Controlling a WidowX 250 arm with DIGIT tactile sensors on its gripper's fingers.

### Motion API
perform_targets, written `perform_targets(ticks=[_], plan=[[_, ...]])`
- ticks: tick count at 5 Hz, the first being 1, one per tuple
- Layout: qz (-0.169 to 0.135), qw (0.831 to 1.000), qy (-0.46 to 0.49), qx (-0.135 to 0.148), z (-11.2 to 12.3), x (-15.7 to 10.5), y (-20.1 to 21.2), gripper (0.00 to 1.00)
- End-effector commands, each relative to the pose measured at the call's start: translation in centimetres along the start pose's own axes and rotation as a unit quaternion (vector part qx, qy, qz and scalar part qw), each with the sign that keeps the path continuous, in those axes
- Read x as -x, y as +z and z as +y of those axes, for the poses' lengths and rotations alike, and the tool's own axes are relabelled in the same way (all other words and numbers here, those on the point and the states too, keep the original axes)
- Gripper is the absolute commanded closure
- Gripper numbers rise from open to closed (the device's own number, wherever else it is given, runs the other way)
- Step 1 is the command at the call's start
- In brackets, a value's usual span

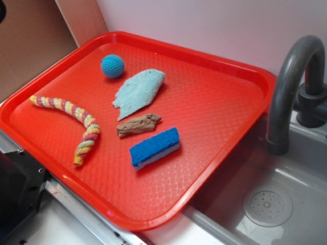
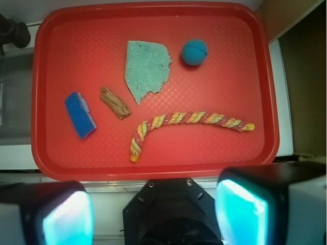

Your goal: Grab the wood chip.

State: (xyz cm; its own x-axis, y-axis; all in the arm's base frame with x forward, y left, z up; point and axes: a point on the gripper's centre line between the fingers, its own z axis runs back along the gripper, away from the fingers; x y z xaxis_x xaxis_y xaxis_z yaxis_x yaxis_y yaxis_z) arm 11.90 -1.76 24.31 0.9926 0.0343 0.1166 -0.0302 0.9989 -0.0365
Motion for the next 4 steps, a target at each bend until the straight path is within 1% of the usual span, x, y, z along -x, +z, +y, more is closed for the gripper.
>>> perform_targets(ticks=[1,2,3,4], plan=[[0.000,1.000,0.000,0.000,0.0,0.0,0.0,0.00],[-0.007,1.000,0.007,-0.002,0.6,-0.7,-0.4,0.00],[-0.036,0.998,-0.052,0.011,0.8,-2.1,-2.0,0.00],[-0.063,0.988,-0.140,0.001,-0.8,-3.8,-4.3,0.00]])
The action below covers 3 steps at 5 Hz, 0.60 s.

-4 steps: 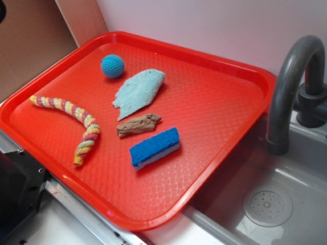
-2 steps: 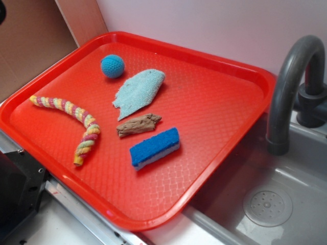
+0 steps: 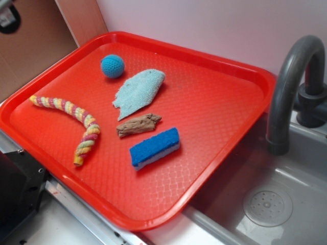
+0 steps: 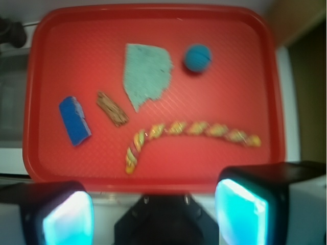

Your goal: Grab the wood chip.

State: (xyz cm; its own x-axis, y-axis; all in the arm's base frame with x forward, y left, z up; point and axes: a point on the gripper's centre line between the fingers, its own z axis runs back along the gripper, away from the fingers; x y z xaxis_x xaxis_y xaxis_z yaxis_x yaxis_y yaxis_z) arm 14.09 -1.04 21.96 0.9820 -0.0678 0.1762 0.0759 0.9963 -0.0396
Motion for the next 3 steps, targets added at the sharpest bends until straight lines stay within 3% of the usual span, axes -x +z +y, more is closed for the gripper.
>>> perform_targets(ticks=[1,3], plan=[[-0.042,0.985,-0.166,-0.030,-4.5,-3.1,-5.0,0.00],[0.026,0.979,-0.195,-0.059,-7.3,-3.0,-9.9,0.00]])
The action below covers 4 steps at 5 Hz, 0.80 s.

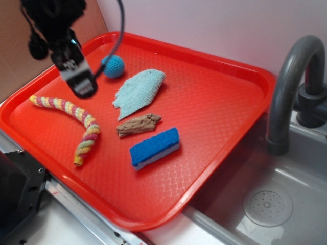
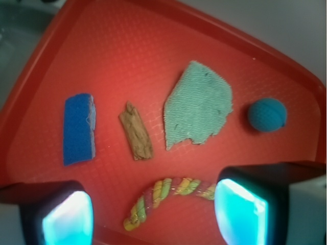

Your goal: Grab the wood chip.

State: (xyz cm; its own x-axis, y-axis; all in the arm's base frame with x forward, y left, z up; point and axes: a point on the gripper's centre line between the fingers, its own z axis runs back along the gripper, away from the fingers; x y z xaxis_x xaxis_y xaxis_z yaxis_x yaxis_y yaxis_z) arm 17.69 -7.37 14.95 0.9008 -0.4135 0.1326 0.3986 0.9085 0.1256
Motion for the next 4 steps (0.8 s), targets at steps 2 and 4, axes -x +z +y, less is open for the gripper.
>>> perform_targets(ticks=[2,4], plan=[[0.026,0.999,0.023,0.024,1.0,-1.2,-4.8,0.00],[0.034,0.994,-0.031,0.101,-0.4,-2.0,-9.2,0.00]])
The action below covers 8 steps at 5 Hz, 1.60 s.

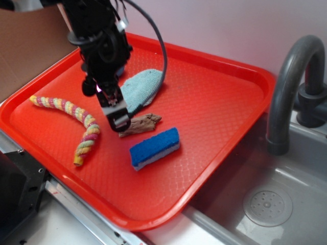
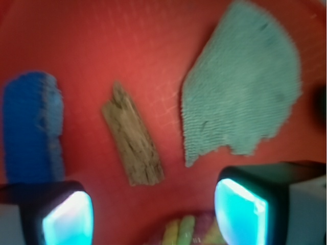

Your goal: Grab the wood chip.

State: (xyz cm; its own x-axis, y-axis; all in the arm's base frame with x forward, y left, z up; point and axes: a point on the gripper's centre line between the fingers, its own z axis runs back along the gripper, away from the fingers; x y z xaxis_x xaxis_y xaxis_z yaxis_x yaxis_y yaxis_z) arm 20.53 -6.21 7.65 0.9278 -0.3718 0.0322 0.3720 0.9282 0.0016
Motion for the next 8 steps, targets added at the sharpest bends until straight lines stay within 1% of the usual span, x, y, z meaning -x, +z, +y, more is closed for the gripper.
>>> perform_targets(ticks=[1,2,3,5,6,7,8], plan=[[-0.003,0.994,-0.094,0.061,-2.8,-1.4,-3.5,0.00],[0.019,0.995,-0.092,0.047,-2.8,-1.5,-4.7,0.00],[0.035,0.996,-0.079,0.030,-2.3,-1.5,-5.6,1.00],[0.046,0.996,-0.072,0.016,-1.9,-1.4,-6.4,1.00],[0.047,0.997,-0.064,-0.002,-1.5,-1.3,-5.8,1.00],[0.030,0.999,-0.002,-0.028,0.4,-1.4,-1.3,1.00],[0.021,0.994,0.096,-0.037,3.2,-1.1,3.8,1.00]])
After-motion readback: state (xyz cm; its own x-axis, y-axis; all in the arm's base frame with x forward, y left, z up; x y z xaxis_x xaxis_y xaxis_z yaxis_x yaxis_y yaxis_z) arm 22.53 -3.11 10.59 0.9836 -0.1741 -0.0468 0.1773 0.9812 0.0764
